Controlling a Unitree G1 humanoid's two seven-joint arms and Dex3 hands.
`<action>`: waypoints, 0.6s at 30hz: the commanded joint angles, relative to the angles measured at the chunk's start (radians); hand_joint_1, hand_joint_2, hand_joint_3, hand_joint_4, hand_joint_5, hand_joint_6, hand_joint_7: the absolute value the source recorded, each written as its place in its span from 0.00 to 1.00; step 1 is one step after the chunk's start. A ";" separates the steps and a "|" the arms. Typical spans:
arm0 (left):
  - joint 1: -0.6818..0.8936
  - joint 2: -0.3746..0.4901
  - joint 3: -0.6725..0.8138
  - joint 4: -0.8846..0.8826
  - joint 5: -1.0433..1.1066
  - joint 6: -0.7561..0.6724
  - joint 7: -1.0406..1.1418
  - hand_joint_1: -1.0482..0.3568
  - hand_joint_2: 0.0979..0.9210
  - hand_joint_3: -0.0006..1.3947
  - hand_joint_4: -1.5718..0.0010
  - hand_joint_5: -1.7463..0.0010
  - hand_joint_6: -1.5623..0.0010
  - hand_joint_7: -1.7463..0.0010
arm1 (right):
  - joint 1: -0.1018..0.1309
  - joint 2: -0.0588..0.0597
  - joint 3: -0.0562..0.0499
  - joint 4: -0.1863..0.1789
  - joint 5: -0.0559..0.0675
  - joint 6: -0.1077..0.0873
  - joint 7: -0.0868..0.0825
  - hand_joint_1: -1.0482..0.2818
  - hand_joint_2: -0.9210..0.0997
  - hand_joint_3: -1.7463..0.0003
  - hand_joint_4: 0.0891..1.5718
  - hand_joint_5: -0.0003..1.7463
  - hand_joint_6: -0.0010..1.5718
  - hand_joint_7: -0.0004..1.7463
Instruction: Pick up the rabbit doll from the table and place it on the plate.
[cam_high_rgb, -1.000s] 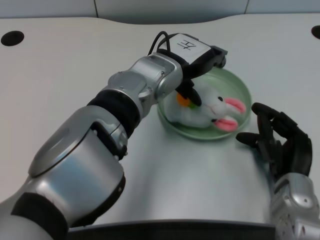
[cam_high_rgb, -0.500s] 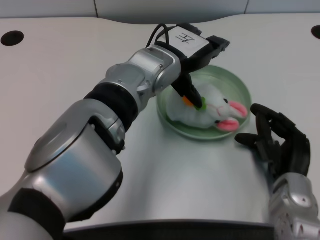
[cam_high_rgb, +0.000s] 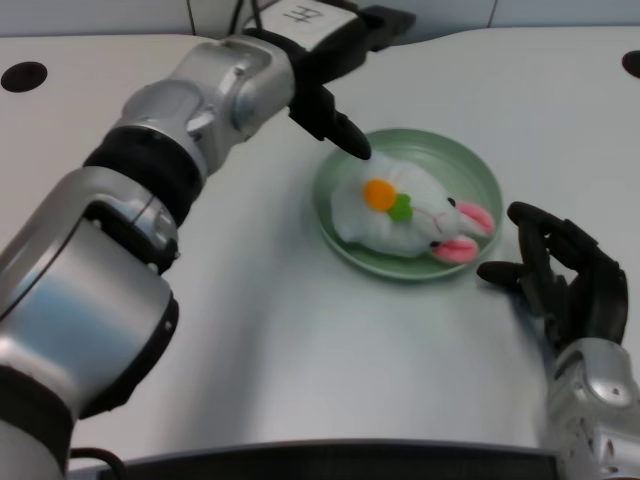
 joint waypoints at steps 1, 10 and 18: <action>0.034 0.026 0.015 -0.031 -0.021 -0.022 -0.019 0.01 1.00 0.09 1.00 1.00 0.98 0.99 | -0.003 0.005 0.003 0.008 -0.007 -0.005 -0.005 0.51 0.00 0.86 0.49 0.56 0.55 0.19; 0.160 0.137 0.095 -0.139 -0.098 -0.072 -0.075 0.06 1.00 0.07 0.98 0.99 0.97 0.99 | 0.001 0.000 0.004 0.000 -0.006 -0.005 -0.002 0.51 0.00 0.87 0.50 0.57 0.55 0.19; 0.265 0.188 0.145 -0.228 -0.127 -0.105 -0.039 0.11 1.00 0.08 0.93 0.96 0.93 0.98 | 0.002 -0.004 0.001 0.007 -0.002 -0.016 0.006 0.51 0.00 0.87 0.50 0.57 0.56 0.19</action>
